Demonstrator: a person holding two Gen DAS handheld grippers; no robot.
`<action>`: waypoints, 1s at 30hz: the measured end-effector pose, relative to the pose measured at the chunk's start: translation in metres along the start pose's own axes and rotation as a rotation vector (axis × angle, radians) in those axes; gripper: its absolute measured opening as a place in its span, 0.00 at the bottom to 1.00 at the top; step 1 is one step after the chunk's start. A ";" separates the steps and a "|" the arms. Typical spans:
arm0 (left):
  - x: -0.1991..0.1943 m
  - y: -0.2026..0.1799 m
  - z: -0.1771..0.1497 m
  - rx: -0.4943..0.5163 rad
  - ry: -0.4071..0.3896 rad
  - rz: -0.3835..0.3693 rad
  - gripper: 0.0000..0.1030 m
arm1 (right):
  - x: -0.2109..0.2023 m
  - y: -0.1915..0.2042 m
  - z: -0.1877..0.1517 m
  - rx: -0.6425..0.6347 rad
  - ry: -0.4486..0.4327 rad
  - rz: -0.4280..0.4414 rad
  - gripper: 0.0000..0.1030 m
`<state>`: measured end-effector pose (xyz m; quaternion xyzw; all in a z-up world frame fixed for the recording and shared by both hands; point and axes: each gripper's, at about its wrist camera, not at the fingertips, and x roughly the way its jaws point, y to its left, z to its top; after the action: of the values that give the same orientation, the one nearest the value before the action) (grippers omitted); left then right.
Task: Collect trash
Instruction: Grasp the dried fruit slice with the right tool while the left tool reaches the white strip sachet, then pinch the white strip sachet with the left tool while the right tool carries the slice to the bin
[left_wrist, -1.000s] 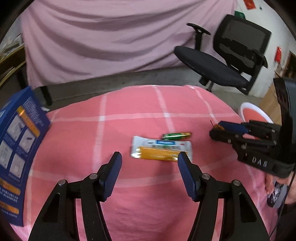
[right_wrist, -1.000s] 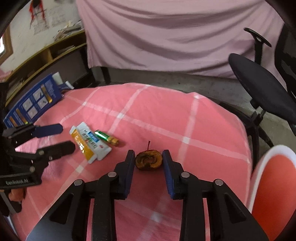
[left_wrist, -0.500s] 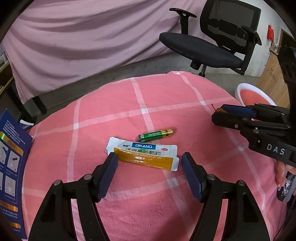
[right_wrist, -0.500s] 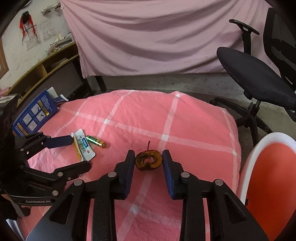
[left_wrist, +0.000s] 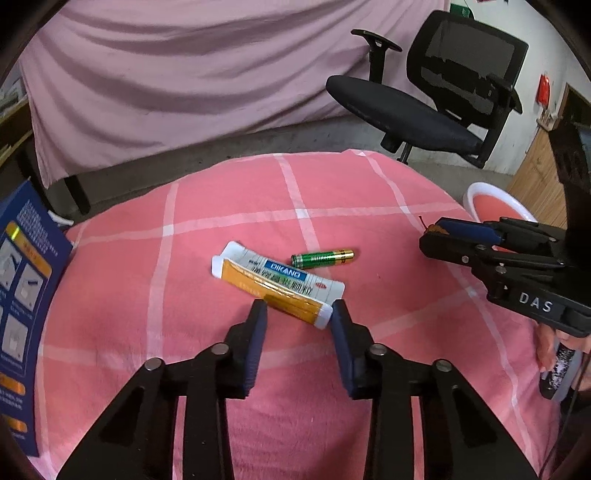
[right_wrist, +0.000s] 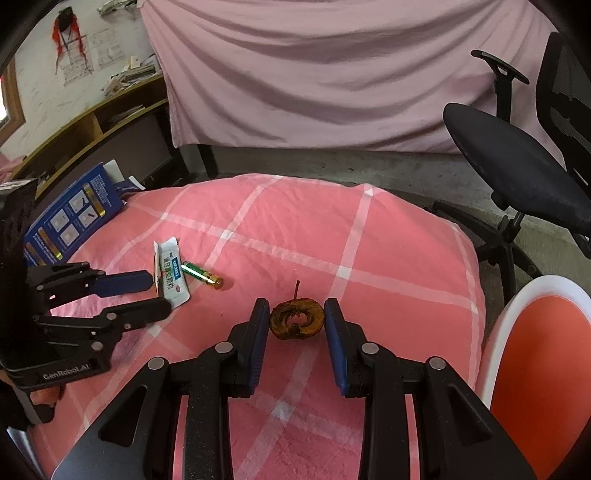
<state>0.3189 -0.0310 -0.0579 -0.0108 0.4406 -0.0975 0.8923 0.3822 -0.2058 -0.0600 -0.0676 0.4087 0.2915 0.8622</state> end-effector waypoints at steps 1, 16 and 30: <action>-0.003 0.001 -0.001 -0.006 -0.002 -0.006 0.28 | 0.000 0.000 0.000 0.000 0.000 0.001 0.27; -0.022 0.019 -0.004 -0.160 -0.008 0.014 0.22 | 0.000 0.009 -0.001 -0.041 0.006 -0.006 0.27; -0.011 0.007 0.005 -0.109 0.011 0.190 0.27 | 0.000 0.008 -0.001 -0.035 0.007 0.006 0.27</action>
<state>0.3173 -0.0228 -0.0475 -0.0171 0.4492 0.0115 0.8932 0.3771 -0.1997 -0.0599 -0.0826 0.4066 0.3009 0.8587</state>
